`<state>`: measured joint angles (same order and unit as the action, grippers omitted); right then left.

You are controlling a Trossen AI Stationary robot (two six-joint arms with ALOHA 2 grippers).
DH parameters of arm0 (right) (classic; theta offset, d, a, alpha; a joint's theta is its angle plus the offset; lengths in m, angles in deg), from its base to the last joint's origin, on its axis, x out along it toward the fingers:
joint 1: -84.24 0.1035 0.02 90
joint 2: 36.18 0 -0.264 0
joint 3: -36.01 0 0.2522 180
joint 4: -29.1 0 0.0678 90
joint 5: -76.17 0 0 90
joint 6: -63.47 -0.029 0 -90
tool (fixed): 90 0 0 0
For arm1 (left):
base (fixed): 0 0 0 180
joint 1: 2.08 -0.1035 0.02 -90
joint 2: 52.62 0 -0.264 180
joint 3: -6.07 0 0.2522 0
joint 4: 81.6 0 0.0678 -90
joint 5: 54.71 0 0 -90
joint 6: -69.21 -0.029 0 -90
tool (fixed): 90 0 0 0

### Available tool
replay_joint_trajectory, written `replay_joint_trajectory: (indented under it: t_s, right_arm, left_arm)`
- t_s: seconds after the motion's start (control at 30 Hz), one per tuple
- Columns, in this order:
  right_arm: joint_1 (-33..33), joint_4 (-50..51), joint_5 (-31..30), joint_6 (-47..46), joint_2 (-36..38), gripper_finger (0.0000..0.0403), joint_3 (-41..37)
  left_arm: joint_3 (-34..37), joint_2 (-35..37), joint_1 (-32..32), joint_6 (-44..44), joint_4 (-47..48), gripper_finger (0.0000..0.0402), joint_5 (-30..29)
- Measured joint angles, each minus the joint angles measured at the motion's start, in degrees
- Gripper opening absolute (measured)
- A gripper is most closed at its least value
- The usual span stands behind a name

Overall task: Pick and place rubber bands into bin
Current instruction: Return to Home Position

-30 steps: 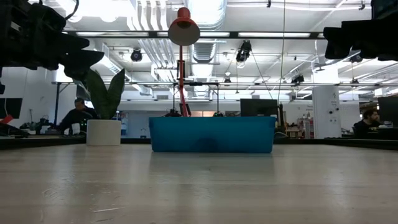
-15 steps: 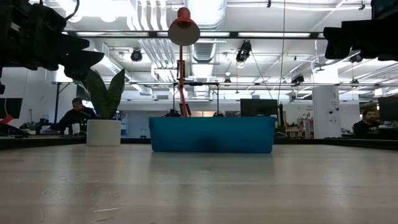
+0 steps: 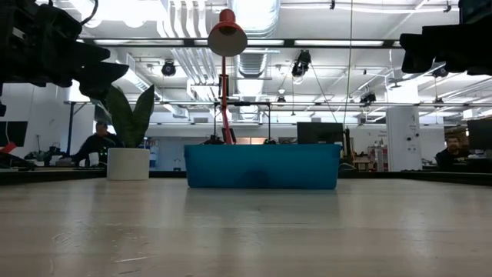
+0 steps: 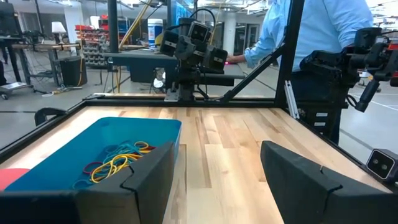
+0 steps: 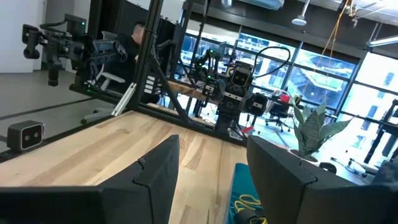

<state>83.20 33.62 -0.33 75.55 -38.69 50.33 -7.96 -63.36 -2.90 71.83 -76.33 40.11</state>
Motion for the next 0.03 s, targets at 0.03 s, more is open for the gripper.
replay_joint_trajectory:
  t_s: [0.03]
  right_arm:
    - [0.0,0.0,0.0,0.0,0.0,0.0176,0.0]
  left_arm:
    - [0.0,0.0,0.0,0.0,0.0,0.0224,0.0]
